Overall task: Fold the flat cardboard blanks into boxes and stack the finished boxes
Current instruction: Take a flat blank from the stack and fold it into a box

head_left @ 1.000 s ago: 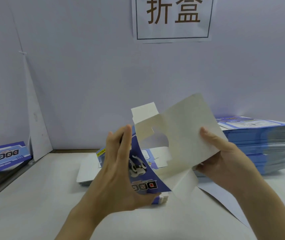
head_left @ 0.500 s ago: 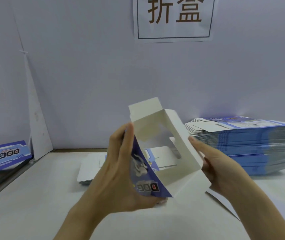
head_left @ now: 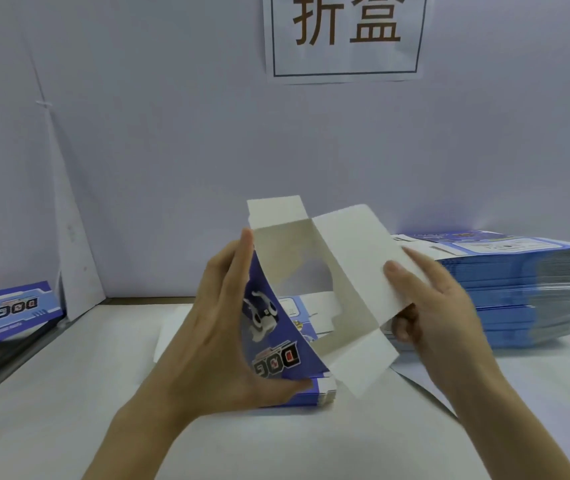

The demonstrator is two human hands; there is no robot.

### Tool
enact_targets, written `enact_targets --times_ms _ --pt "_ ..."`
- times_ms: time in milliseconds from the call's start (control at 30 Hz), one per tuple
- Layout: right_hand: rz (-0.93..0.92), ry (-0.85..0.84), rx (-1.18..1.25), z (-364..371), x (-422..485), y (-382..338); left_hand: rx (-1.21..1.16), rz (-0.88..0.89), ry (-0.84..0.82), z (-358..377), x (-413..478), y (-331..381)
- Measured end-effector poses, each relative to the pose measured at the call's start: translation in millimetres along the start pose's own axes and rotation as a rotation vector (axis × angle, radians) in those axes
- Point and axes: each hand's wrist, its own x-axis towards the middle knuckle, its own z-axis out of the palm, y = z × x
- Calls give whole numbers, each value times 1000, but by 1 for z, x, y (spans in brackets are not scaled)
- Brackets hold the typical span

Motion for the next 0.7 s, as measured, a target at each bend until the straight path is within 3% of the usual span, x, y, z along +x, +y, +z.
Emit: enact_targets --times_ms 133,467,600,700 --pt "-367 115 -104 -1 -3 -5 45 49 -11 2 3 4" --pt "-733 193 -332 2 -5 5 -181 58 -78 3 3 4" --pt "-736 162 -396 0 -4 4 -106 72 -71 6 3 5" --pt "-586 52 -202 0 -5 -9 97 171 40 4 3 3"
